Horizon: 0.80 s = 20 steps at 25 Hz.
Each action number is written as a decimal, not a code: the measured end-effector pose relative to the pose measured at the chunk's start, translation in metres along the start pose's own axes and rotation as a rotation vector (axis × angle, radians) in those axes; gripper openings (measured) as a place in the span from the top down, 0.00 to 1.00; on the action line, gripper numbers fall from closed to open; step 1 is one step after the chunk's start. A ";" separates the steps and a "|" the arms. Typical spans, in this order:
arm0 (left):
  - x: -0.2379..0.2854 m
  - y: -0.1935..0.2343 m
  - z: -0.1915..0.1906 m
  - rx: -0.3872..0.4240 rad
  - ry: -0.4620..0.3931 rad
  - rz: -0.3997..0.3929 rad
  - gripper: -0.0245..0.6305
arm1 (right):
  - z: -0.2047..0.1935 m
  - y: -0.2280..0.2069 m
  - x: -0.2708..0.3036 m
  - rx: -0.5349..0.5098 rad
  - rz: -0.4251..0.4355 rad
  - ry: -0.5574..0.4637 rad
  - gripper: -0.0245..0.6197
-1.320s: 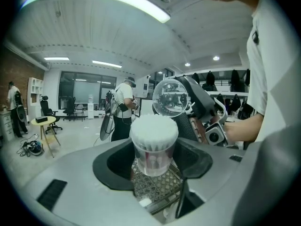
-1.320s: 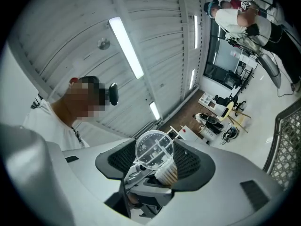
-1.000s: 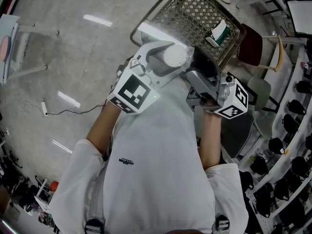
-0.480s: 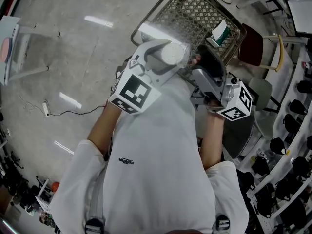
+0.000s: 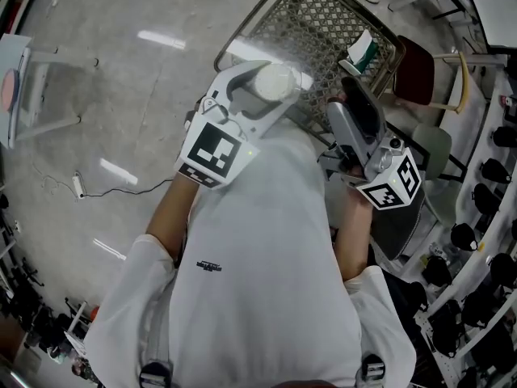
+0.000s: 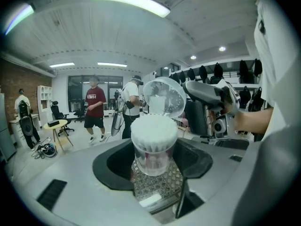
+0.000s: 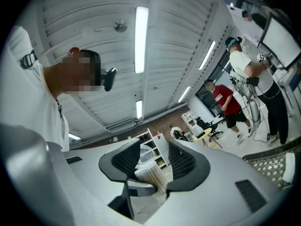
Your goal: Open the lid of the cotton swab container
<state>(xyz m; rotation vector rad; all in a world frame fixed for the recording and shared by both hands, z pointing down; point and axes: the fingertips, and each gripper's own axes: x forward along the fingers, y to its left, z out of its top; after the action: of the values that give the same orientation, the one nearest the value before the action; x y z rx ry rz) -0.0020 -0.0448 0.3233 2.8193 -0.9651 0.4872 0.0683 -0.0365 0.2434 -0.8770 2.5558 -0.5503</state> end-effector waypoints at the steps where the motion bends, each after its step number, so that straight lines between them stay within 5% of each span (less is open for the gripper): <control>1: -0.001 0.001 0.000 -0.002 -0.001 0.003 0.59 | 0.001 -0.002 -0.002 -0.020 -0.024 0.000 0.70; 11: -0.005 0.009 -0.003 -0.017 -0.010 0.043 0.59 | -0.010 -0.025 -0.036 -0.184 -0.262 0.039 0.83; 20: -0.010 0.016 -0.006 -0.032 -0.024 0.101 0.59 | -0.007 -0.043 -0.063 -0.353 -0.429 0.116 0.85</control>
<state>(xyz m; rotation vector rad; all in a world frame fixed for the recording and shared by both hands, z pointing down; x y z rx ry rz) -0.0212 -0.0505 0.3256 2.7652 -1.1139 0.4455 0.1319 -0.0256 0.2838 -1.5799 2.6191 -0.2703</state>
